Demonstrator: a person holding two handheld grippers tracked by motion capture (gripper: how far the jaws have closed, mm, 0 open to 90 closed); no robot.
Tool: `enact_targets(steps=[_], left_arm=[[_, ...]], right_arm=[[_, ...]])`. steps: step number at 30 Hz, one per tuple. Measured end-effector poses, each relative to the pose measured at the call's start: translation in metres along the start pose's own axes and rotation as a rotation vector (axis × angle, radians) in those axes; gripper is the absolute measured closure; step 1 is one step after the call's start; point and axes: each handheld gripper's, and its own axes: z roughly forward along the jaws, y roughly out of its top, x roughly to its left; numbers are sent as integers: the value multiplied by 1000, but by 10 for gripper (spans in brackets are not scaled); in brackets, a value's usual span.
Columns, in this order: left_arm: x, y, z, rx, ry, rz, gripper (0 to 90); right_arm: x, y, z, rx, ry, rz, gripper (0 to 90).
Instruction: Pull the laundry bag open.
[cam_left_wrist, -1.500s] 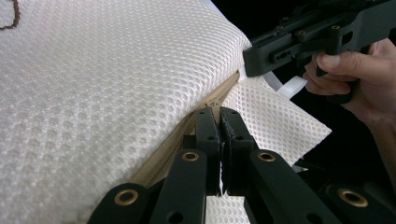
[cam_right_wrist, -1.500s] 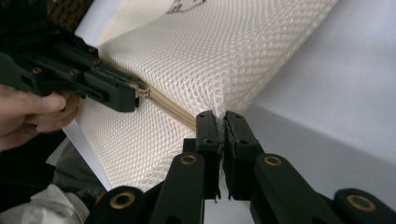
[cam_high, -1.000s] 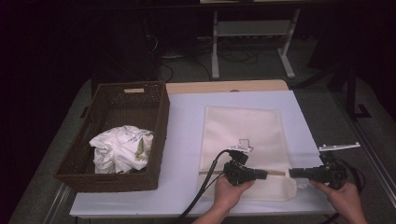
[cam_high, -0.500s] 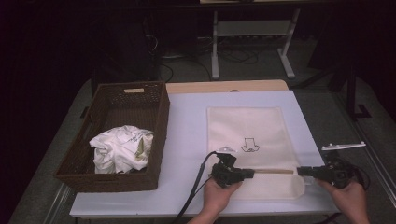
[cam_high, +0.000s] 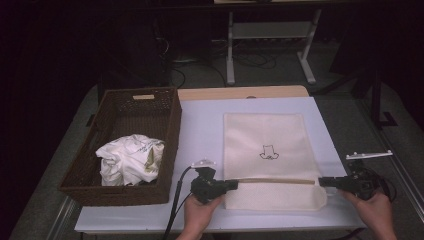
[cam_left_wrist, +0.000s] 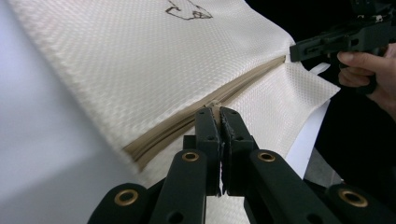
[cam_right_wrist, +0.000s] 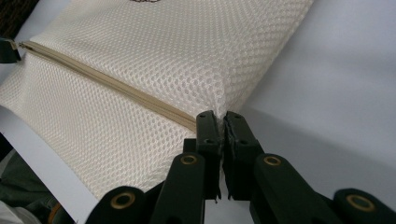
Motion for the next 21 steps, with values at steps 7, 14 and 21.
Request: enact_targets(steps=[7, 14, 21], left_arm=[[8, -3, -18, -22, 47, 15, 874], [16, -9, -28, -25, 87, 28, 874], [20, -12, -35, -24, 121, 48, 873]], right_arm=[[3, 7, 8, 6, -4, -14, 854], [2, 12, 12, 1, 1, -25, 853], [9, 19, 19, -3, -5, -49, 852]])
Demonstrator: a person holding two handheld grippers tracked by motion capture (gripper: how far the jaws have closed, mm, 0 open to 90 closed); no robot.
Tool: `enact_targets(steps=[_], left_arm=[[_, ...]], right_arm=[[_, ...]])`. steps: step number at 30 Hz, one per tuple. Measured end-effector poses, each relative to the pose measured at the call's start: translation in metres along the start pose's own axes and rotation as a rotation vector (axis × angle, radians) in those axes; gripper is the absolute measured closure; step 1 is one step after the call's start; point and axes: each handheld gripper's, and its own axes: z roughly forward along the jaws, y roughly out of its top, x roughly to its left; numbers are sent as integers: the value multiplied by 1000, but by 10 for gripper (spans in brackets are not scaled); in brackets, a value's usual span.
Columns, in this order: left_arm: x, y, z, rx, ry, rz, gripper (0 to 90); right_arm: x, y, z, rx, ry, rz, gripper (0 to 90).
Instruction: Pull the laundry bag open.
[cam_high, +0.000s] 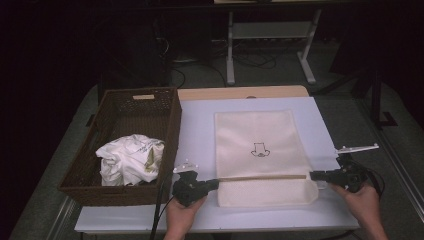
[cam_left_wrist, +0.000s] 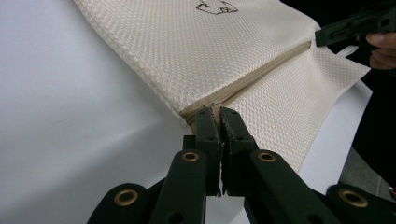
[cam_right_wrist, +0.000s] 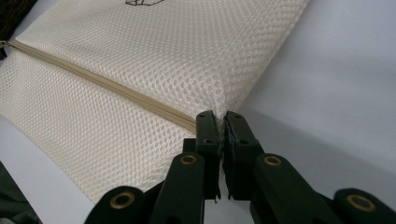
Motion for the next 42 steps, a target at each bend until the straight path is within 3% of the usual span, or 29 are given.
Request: enact_targets(steps=[13, 17, 22, 34, 42], left_arm=[[4, -6, -6, -11, 36, 30, 859], [4, -7, -9, -9, 69, 60, 854], [7, -11, -12, -19, 79, 61, 812], [4, -11, -15, -25, 89, 87, 707], [1, -6, -16, -30, 75, 94, 664]], right_arm=[[7, 0, 6, -19, 29, -45, 812], [10, -1, 6, -25, 41, -67, 762], [14, -4, 4, -56, 43, -92, 662], [33, -15, -11, -111, -86, -166, 554], [50, -32, -21, -119, -138, -207, 536]])
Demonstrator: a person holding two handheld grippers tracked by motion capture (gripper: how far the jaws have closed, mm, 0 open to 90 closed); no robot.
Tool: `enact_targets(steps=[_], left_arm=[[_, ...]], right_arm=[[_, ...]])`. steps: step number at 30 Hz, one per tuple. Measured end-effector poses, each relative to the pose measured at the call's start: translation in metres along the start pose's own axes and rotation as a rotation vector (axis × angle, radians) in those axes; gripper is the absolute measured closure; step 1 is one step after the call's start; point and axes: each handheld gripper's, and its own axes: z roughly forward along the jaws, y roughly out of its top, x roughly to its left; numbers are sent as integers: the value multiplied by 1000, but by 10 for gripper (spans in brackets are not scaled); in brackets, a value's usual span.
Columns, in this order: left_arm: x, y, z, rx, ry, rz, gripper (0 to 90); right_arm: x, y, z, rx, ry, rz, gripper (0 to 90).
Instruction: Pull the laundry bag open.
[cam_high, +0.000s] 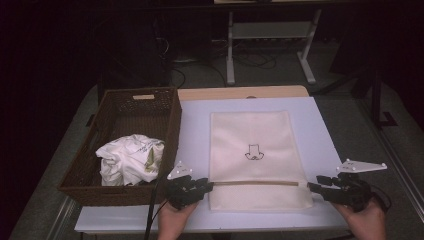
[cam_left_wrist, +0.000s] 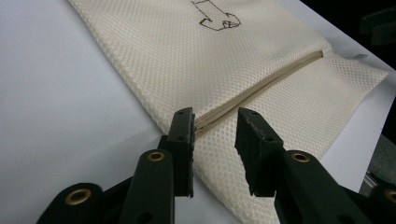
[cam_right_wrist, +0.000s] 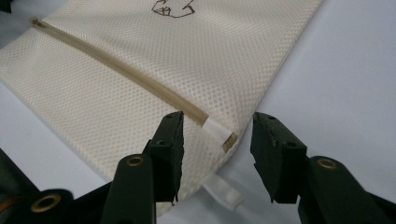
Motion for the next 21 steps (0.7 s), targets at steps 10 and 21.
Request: enact_targets(steps=[10, 21], left_arm=[[-3, 5, 1, -1, -23, 6, 615], [-5, 17, -4, -7, -45, 8, 463]], right_arm=[[32, -5, -9, 3, 4, -61, 520], [47, 14, 18, 13, 94, -148, 432]])
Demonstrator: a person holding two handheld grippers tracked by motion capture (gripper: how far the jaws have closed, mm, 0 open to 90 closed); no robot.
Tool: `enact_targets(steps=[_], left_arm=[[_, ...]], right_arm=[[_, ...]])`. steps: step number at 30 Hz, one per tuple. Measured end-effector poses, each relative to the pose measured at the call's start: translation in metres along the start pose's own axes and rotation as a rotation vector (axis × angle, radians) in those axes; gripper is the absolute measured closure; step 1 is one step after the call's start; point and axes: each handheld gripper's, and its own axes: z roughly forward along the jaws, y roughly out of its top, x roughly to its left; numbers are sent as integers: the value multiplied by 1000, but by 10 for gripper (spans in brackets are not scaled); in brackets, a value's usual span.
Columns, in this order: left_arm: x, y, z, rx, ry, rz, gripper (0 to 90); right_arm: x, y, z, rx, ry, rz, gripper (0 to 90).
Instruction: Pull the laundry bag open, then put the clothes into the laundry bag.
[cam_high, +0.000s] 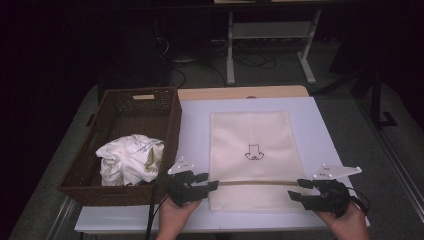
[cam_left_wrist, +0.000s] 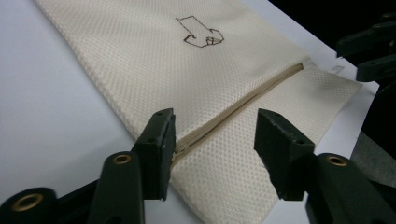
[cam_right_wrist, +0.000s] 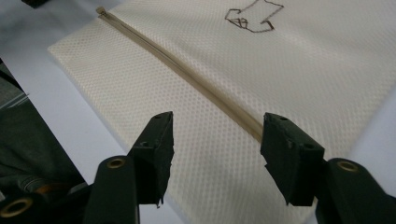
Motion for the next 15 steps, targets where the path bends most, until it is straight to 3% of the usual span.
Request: enact_targets(steps=[7, 15], left_arm=[[-4, 15, -2, 3, -21, 17, 328], [-12, 34, -9, 9, -67, 56, 253]], right_arm=[[-3, 19, 19, -13, 52, -72, 379], [-10, 37, 41, -7, 108, -132, 288]])
